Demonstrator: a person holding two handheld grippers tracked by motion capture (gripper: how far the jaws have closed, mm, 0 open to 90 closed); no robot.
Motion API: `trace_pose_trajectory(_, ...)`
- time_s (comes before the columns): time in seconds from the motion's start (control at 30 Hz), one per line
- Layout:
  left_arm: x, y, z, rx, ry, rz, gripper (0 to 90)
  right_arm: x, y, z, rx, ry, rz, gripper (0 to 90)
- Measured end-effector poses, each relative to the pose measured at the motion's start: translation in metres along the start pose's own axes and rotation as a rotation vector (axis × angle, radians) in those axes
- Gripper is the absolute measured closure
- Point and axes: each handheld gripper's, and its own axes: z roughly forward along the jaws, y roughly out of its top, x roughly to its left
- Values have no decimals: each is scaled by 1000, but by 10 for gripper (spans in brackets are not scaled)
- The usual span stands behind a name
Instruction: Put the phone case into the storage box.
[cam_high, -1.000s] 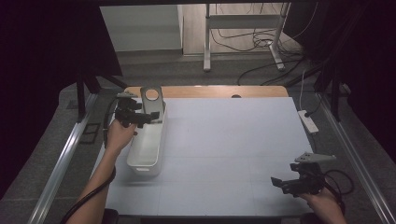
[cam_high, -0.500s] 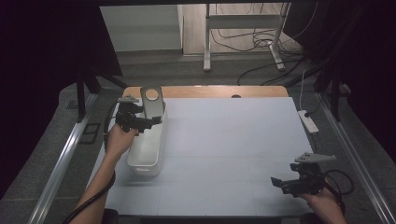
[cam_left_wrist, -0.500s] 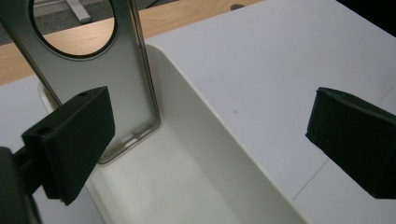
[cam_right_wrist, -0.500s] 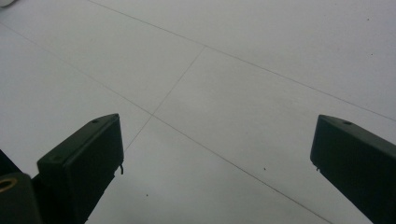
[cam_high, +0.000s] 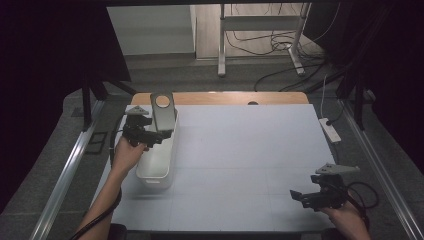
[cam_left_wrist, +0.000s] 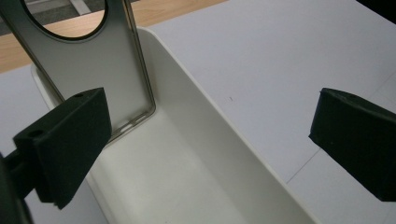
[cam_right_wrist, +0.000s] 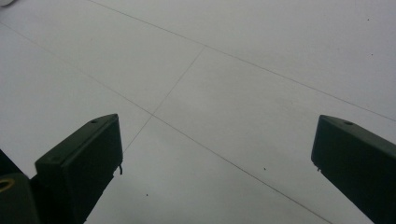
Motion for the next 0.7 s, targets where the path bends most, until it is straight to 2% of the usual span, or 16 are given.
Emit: trace_pose_trajectory(0.7, -19, -13, -12, 6, -12, 17, 0, 1, 0, 0, 2, -3, -3, 13)
